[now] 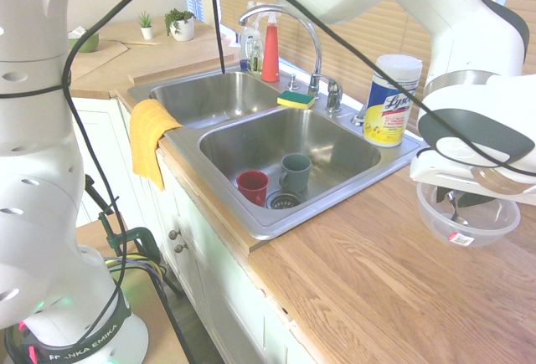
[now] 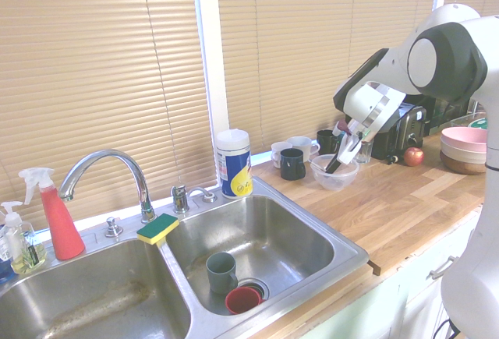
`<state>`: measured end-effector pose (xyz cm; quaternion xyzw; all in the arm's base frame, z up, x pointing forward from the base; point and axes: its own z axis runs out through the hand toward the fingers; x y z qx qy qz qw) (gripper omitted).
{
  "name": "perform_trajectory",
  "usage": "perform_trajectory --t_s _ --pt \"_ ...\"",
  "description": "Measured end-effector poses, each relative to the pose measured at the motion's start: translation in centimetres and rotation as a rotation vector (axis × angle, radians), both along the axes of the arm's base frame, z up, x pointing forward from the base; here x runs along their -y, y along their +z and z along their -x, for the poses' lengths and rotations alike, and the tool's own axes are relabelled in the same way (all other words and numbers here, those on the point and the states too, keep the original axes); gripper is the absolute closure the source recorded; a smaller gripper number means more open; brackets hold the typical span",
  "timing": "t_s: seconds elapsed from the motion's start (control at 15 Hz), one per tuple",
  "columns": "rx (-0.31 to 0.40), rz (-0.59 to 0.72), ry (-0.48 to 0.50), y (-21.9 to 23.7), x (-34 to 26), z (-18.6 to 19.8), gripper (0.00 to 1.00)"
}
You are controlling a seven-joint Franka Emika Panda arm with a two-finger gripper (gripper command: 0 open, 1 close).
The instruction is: Put the spoon into the sink
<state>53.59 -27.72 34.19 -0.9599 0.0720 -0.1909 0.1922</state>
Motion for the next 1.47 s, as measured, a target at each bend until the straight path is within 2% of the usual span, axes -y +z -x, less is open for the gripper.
perform_trajectory --t_s 0.8,1.2,1.47 --pt "0.024 -0.04 -0.012 0.6 2.7 0.6 1.0" --pt "0.109 -0.056 0.001 5.8 4.2 2.7 1.0" --pt "0.131 -0.074 0.021 8.6 2.6 6.3 1.0"
